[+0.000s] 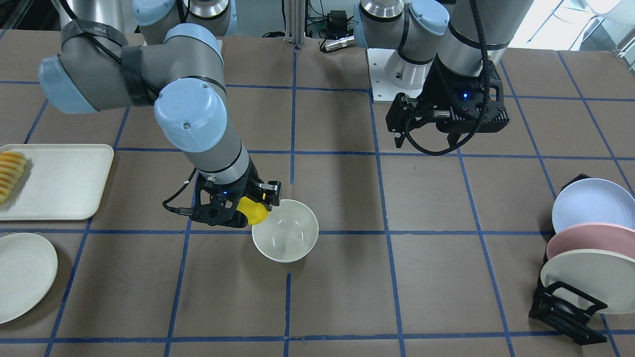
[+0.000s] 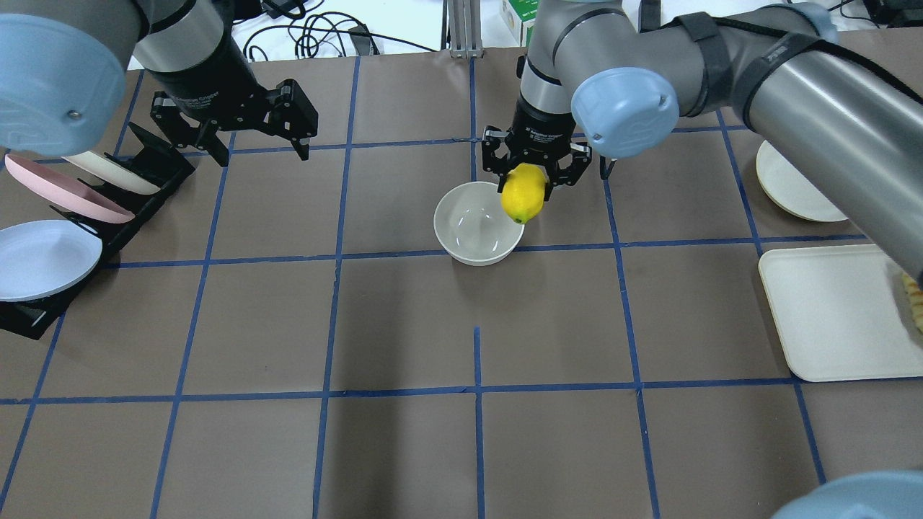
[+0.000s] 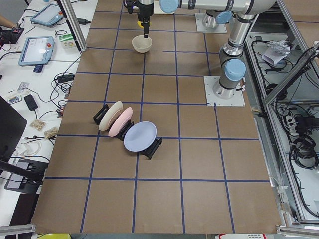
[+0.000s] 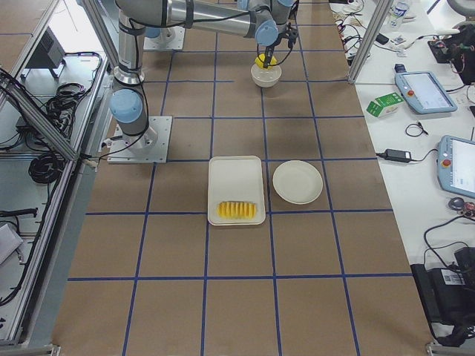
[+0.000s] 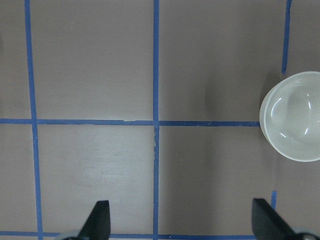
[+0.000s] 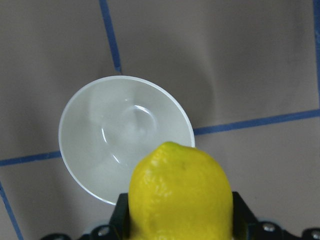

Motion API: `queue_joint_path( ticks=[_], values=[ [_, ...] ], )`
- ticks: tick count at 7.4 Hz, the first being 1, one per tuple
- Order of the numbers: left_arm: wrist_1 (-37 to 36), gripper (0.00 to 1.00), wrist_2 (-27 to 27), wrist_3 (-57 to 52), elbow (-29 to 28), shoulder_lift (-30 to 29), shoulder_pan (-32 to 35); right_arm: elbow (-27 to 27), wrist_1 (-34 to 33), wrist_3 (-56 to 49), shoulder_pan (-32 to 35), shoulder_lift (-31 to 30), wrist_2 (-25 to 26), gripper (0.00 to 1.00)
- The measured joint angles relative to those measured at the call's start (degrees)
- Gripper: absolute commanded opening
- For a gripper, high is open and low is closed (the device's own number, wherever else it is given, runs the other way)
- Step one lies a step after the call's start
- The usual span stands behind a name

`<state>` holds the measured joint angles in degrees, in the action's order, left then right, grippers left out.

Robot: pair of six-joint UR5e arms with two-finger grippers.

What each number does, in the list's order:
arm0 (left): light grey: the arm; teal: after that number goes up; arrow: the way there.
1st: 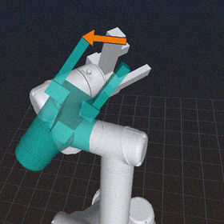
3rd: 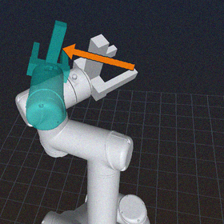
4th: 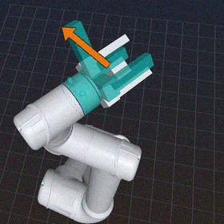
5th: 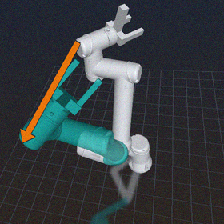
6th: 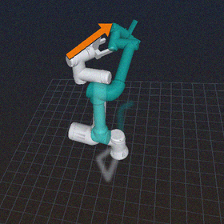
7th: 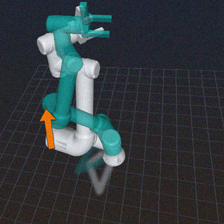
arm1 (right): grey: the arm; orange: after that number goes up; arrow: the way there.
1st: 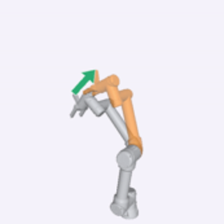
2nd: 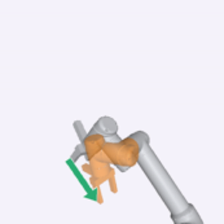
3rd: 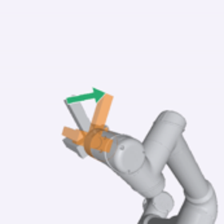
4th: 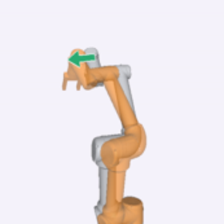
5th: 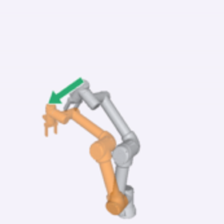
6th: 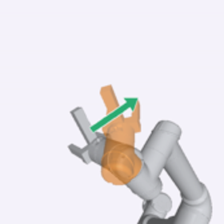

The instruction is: Place bowl and put lemon in it

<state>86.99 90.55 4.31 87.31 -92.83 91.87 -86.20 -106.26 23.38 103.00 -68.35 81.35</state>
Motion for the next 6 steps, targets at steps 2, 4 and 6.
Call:
queue_joint_path(
  ticks=[2, 4, 6],
  values=[
    [0.0, 1.00, 0.1, 0.0, 0.0, 0.2, -0.1, -0.1, -7.4, 3.9, 2.1, 3.8, -0.1, 0.00],
    [0.0, 1.00, 0.1, 0.0, 0.1, 0.1, -0.1, -0.2, -9.1, 7.0, 3.9, 6.5, -0.3, 0.00],
    [0.0, 1.00, 0.1, 0.0, 0.1, 0.1, -0.1, -1.2, -9.5, 9.0, 5.0, 7.7, -0.3, 0.08]
  ],
)
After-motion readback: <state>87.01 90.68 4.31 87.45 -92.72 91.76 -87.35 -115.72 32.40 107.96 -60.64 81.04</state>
